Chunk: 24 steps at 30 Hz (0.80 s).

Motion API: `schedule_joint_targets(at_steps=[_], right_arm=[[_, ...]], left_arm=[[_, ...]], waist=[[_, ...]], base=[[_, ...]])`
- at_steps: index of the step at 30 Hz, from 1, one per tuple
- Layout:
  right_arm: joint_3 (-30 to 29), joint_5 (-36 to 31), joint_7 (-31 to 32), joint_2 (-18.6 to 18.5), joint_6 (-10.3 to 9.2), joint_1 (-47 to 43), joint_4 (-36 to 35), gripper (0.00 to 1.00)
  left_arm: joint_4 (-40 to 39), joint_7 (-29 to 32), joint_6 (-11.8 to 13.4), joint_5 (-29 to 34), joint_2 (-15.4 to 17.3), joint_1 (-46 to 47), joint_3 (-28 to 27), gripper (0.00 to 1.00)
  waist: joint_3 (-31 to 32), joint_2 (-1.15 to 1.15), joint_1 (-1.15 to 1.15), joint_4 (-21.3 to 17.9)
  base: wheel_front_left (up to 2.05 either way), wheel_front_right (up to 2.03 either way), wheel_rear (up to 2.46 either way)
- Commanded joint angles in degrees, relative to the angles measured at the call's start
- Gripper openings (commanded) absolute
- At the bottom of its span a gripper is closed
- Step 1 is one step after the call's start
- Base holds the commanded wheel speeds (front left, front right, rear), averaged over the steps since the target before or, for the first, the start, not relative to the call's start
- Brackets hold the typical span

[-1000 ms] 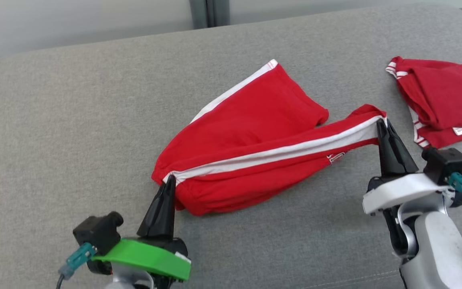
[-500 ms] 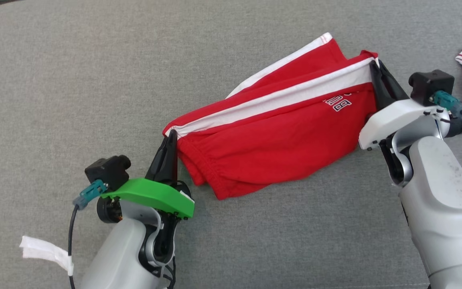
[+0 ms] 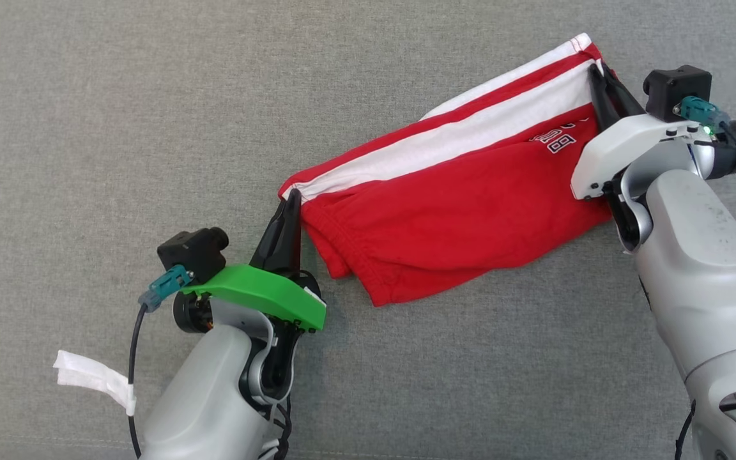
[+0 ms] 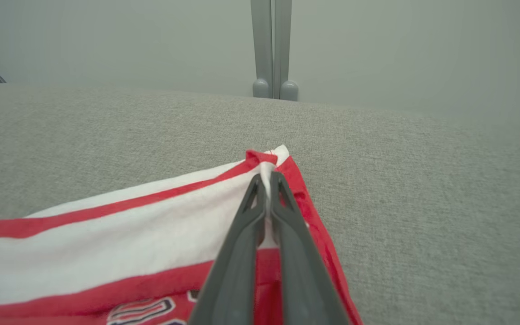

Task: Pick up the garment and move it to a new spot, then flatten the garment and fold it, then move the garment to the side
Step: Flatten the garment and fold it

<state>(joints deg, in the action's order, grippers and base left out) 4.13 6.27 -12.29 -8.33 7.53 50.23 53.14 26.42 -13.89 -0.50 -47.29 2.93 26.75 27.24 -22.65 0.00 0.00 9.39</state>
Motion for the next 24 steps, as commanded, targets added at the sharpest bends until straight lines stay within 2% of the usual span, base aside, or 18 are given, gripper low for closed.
schedule_joint_targets(at_steps=[1,2,3,4,8,16,24], right_arm=[[0.0,-0.4,-0.8,-0.4,-0.09,1.3,1.1,1.0],[-0.1,-0.4,-1.1,-0.4,-0.09,1.9,1.9,1.0],[-0.2,-0.5,-1.3,-0.5,-0.09,2.2,2.5,1.0],[-0.3,-0.4,-1.6,-0.5,-0.09,2.5,3.4,1.0],[-0.3,0.1,-2.3,-0.7,-0.09,3.2,5.1,1.0],[2.9,2.2,-2.8,-3.7,-0.09,0.7,5.8,1.0],[7.6,7.4,1.6,-6.8,-0.09,-2.8,7.3,1.0]], left_arm=[[-0.1,-0.5,0.1,0.0,0.0,1.0,0.1,0.06],[-0.5,-0.6,0.2,0.3,0.1,1.0,0.2,0.45],[-0.8,-0.8,0.5,0.5,0.1,0.8,0.2,0.77],[-1.2,-0.9,0.6,0.6,0.1,0.5,0.1,1.0],[-3.5,-1.2,1.3,1.9,0.3,-1.8,-0.6,1.0],[-12.3,-1.3,3.5,8.2,4.2,-9.1,-4.5,1.0],[-20.3,-1.3,5.7,13.5,6.4,-17.8,-9.0,1.0]], waist=[[0.3,0.0,0.0,0.2],[0.6,0.0,0.0,0.2],[0.8,0.0,0.0,0.2],[1.1,0.0,0.0,0.2],[2.6,0.0,0.0,-0.2],[6.5,0.0,0.0,-1.2],[9.4,0.0,0.0,-1.4]], base=[[0.0,0.0,0.0],[0.0,0.0,0.0],[0.0,0.0,0.0],[0.0,0.0,0.0],[0.0,0.0,0.0],[0.0,0.0,0.0],[0.0,0.0,0.0]])
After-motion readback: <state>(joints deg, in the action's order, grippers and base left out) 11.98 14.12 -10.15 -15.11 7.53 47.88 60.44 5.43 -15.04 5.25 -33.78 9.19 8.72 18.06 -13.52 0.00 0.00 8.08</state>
